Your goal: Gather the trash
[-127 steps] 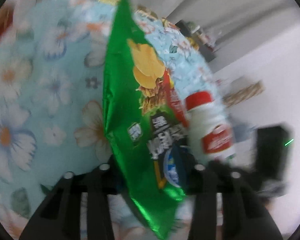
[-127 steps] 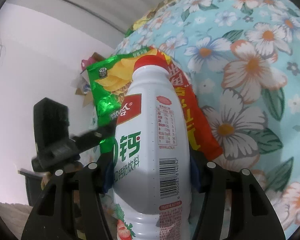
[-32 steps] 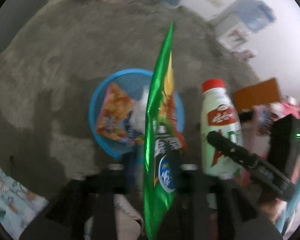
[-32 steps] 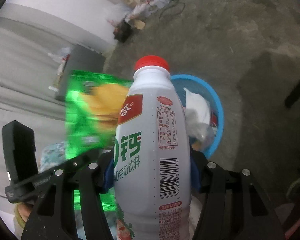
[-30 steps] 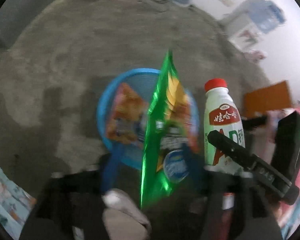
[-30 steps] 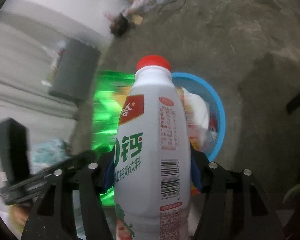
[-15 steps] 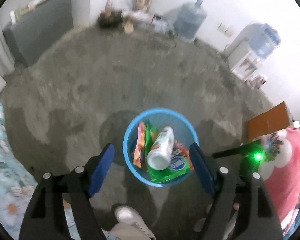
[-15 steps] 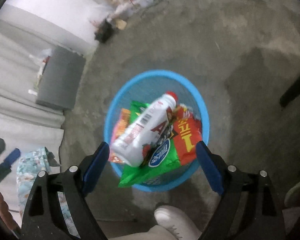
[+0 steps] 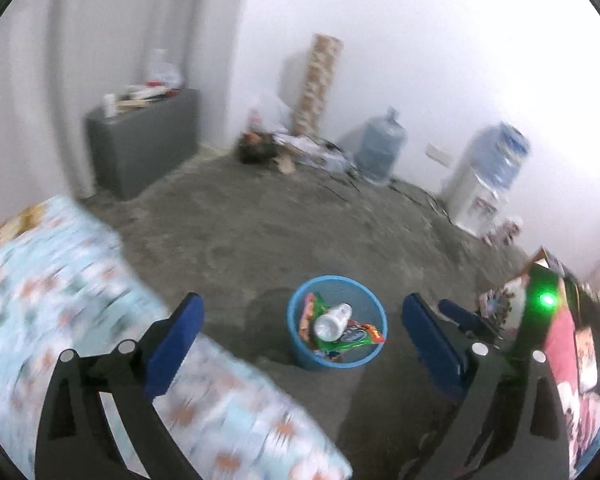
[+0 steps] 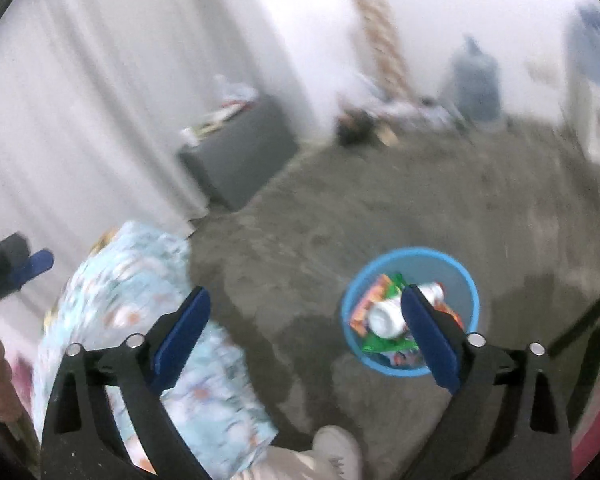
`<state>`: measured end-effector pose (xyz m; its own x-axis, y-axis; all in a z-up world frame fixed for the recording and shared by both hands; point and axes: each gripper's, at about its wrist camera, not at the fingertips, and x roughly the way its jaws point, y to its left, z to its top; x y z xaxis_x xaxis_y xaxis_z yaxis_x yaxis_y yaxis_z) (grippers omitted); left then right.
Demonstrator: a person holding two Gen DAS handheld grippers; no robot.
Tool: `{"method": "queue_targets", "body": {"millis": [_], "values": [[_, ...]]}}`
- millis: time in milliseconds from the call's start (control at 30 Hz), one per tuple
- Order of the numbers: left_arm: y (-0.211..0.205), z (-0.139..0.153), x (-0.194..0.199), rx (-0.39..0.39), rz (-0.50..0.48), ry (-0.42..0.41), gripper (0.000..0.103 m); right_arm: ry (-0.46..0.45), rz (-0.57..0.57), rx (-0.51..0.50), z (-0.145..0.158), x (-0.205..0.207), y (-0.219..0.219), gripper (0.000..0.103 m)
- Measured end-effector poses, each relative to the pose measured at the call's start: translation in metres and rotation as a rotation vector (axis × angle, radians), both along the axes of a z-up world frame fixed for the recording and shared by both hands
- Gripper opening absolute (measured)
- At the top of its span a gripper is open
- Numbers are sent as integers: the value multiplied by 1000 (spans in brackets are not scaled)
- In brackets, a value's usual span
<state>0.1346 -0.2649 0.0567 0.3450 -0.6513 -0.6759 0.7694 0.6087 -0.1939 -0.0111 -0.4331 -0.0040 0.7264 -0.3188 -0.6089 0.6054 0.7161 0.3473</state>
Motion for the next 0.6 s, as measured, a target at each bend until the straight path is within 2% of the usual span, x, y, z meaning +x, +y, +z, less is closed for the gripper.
{"method": "queue_targets", "body": {"millis": [133,333,433,500,600], "values": [[65,13,-20,-14,156,-35,97,-18,112,-154,31,-1,59,95],[141,29,-59,-17,408,-148,97,-12,181,-336,60,-8,129,95],[167,26,-83,42,553,-228,97,8,235,-389,63,-9,159,95],[178,19,-94,98,619,-249,97,30,250,-407,60,-12,177,95],[199,-1,-98,191,668,-171,97,86,292,-394,47,-12,197,95]]}}
